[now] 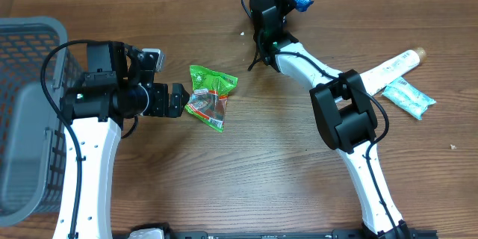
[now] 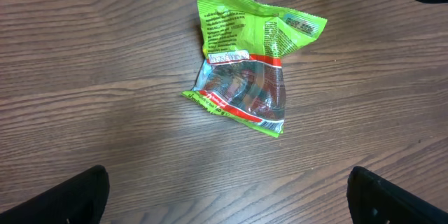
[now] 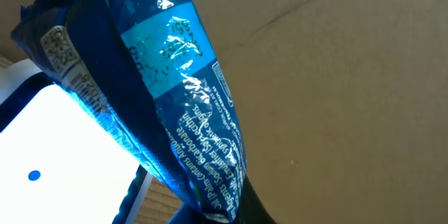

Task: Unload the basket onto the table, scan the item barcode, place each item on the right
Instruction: 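Hold the blue pack's barcode in front of the scanner window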

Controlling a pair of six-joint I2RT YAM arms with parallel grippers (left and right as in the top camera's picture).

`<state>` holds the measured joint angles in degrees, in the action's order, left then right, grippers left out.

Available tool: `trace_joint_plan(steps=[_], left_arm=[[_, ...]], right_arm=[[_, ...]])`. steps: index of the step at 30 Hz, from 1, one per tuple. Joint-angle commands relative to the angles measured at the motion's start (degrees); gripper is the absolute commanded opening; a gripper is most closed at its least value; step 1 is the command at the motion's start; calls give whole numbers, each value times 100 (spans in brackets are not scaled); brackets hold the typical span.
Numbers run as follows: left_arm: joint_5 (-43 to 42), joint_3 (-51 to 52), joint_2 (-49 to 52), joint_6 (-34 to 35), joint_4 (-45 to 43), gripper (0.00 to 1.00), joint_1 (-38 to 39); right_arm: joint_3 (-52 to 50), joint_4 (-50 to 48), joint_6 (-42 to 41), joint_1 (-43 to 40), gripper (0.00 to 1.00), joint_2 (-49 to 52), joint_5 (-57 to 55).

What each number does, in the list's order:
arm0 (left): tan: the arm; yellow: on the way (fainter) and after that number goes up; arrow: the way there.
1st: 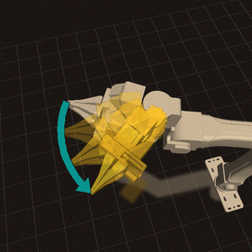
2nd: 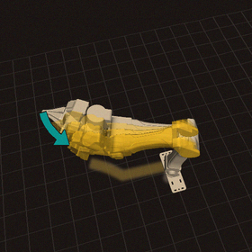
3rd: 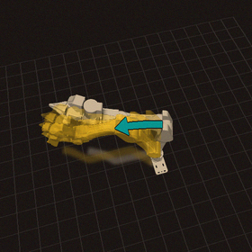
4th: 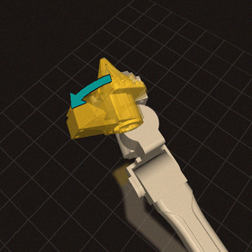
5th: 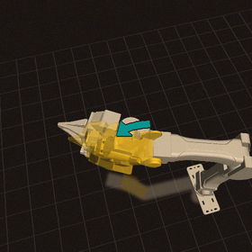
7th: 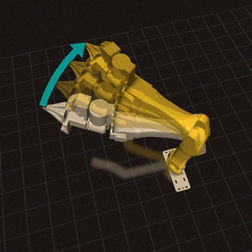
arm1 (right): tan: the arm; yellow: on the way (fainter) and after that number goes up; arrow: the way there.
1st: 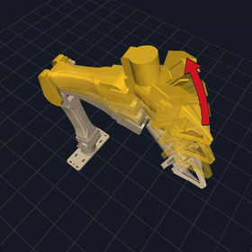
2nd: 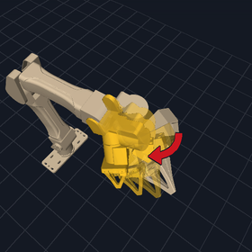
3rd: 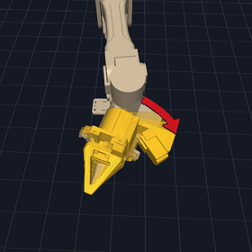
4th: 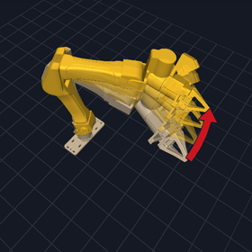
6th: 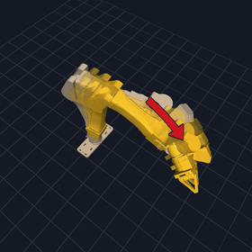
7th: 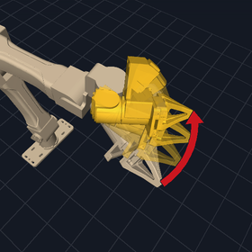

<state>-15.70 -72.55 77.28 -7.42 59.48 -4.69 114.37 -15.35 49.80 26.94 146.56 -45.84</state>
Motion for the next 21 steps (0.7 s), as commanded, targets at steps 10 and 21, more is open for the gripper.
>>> trace_joint_plan(steps=[10, 21], left_arm=[[-42, 4, 33, 81, -17, 99, 20], [-42, 4, 33, 81, -17, 100, 20]], right_arm=[[114, -260, -7, -46, 4, 9, -299], [114, 201, -35, 247, 4, -938, -319]])
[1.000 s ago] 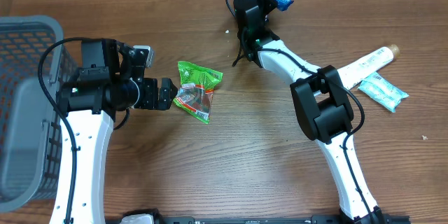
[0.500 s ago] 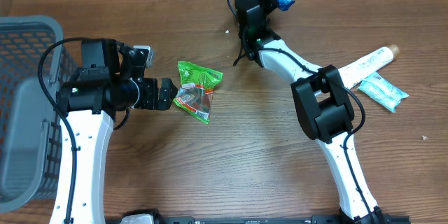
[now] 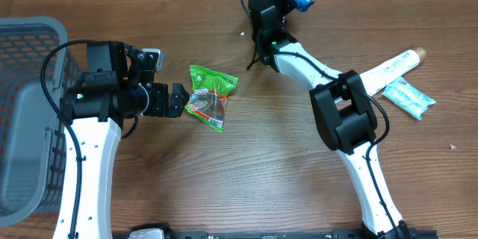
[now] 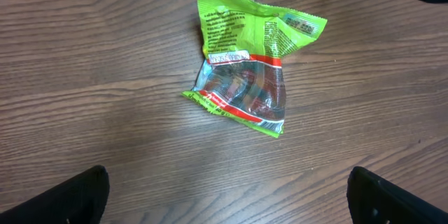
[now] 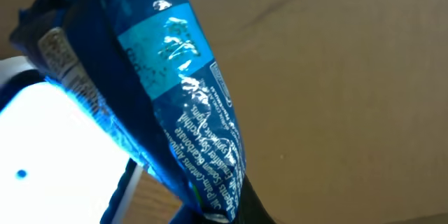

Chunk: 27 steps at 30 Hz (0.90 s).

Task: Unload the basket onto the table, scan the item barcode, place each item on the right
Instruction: 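Hold the blue pack's barcode in front of the scanner window, then move the blue pack to the right side and release it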

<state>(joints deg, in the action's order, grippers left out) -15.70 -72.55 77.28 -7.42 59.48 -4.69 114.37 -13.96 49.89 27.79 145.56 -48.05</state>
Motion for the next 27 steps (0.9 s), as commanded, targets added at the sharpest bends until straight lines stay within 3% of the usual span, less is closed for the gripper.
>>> trace_joint_plan(steps=[1, 7, 8, 10, 14, 20, 27], left_arm=[[-42, 4, 33, 81, -17, 100, 20], [-42, 4, 33, 81, -17, 100, 20], [-42, 4, 33, 81, -17, 100, 22], [-42, 4, 33, 81, -17, 100, 20], [-42, 4, 33, 81, -17, 100, 20], [-42, 4, 33, 81, -17, 100, 20], [-42, 4, 33, 81, -17, 100, 20]], right_arm=[[114, 205, -59, 203, 4, -968, -103], [114, 2090, -562, 575, 4, -1912, 42], [114, 3088, -929, 684, 4, -2238, 485], [114, 4188, -1449, 754, 4, -2575, 1231], [114, 5720, -2872, 645, 4, -3139, 2437], [114, 7316, -4994, -197, 4, -3672, 3906], [83, 8644, -6948, -1812, 4, -3519, 4699]])
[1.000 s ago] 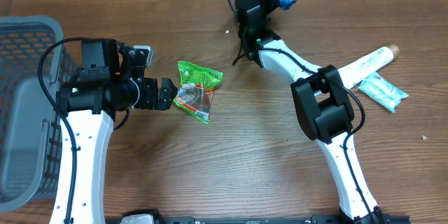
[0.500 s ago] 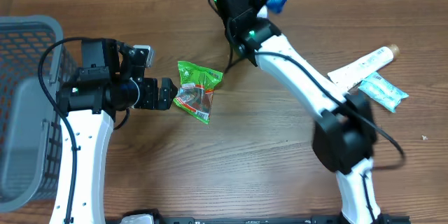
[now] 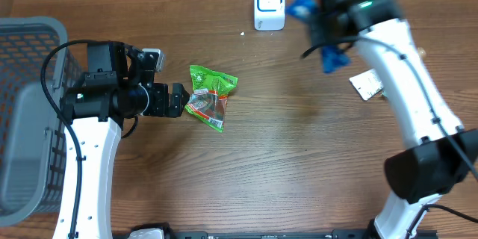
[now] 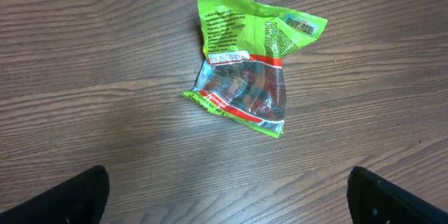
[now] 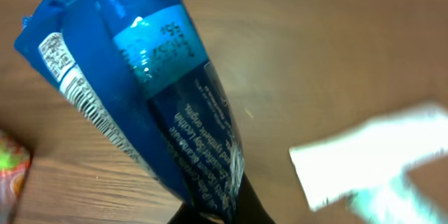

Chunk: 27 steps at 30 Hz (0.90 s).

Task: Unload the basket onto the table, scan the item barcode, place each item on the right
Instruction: 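Move the blue pack to the right side and release it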

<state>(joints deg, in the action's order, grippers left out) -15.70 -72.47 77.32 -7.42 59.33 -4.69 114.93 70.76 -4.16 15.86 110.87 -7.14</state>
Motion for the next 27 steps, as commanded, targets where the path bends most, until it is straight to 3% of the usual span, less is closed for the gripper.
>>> trace_joint_plan(steps=[1, 11, 15, 19, 23, 24, 27], left_arm=[[-42, -4, 28, 81, -2, 100, 20], [-42, -4, 28, 81, -2, 100, 22], [-42, -4, 28, 81, -2, 100, 20], [-42, -4, 28, 81, -2, 100, 22], [-42, -4, 28, 81, -2, 99, 22], [-42, -4, 28, 81, -2, 99, 22], [-42, -4, 28, 81, -2, 100, 22]], right_arm=[[-50, 227, -1937, -920, 4, 15, 636], [-1749, -678, -4658, -2636, 4, 85, 645], [-2424, -890, -5318, -3036, 4, 85, 645], [-2944, -1368, -5307, -3270, 23, 85, 640], [-2975, -1392, -5049, -3403, 58, 74, 673], [-2942, -1394, -4841, -3421, 64, 68, 728], [-2618, -1268, -3659, -3432, 72, 26, 1421]])
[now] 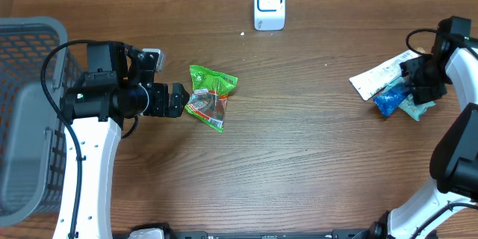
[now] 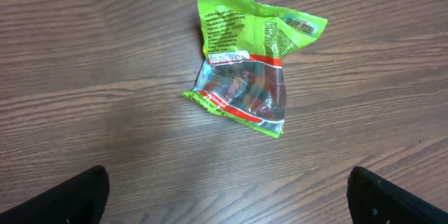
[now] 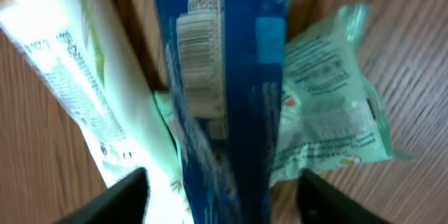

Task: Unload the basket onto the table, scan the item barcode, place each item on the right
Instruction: 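Move the blue pack to the right side and release it, then reach the right gripper to the green snack bag and grasp it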

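The blue snack packet (image 1: 388, 102) lies at the table's far right, across a white tube and a teal packet; its barcode label faces up in the right wrist view (image 3: 224, 77). My right gripper (image 1: 409, 87) (image 3: 224, 199) is open over it, fingers wide on either side without pinching it. The white scanner (image 1: 269, 4) stands at the back centre. My left gripper (image 1: 179, 101) (image 2: 227, 196) is open and empty, just left of a green snack packet (image 1: 210, 97) (image 2: 245, 87).
The white tube (image 1: 377, 77) (image 3: 77, 77) and teal packet (image 1: 417, 108) (image 3: 329, 112) lie under and beside the blue packet. A grey mesh basket (image 1: 30, 37) stands at the left edge. Cardboard runs along the table's back edge.
My right gripper was shut on the blue packet, held in the air right of the scanner. Now it is open at the far right, with the packet down on the tube and teal packet.
At the two oldest moments my right gripper held the blue packet against the scanner at the back. Then it held the packet away to the scanner's right. Now the packet lies at the far right, let go. The left arm and green packet never moved.
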Controlling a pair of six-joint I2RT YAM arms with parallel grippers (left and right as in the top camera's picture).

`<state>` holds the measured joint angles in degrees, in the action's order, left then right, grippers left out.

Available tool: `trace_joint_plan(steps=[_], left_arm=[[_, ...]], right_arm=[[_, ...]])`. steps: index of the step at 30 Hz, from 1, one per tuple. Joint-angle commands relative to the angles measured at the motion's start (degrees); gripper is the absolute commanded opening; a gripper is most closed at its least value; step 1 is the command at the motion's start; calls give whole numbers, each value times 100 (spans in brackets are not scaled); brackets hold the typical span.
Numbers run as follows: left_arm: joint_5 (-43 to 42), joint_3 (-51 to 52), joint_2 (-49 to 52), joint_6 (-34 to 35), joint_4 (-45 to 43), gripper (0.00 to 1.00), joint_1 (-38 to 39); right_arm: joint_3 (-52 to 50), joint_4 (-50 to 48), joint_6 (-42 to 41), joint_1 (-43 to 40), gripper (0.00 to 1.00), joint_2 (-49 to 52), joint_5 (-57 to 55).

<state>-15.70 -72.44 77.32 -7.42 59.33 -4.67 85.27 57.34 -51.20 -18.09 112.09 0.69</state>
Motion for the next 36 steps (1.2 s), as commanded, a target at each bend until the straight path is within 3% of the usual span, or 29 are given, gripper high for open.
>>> trace_joint_plan(steps=[1, 3, 7, 12, 19, 27, 36], left_arm=[[-42, -7, 28, 81, -2, 99, 20], [-42, -7, 28, 81, -2, 100, 20], [-42, -7, 28, 81, -2, 100, 20], [-42, -7, 28, 81, -2, 99, 20], [-42, -7, 28, 81, -2, 99, 20], [-42, -7, 28, 81, -2, 100, 20], [-42, -7, 28, 81, -2, 100, 20]], right_arm=[[463, 162, 1211, -37, 72, -127, 778], [750, 387, 1399, -9, 75, -216, 925], [1425, 813, 1727, 197, 100, -424, 1217], [1733, 798, 2022, 780, 100, -450, 2103], [1657, 109, 2474, 2369, 100, -321, 2188], [1657, -538, 2826, 3858, 100, 470, 2151], [1657, -1207, 3379, 4835, 100, 1375, 2529]])
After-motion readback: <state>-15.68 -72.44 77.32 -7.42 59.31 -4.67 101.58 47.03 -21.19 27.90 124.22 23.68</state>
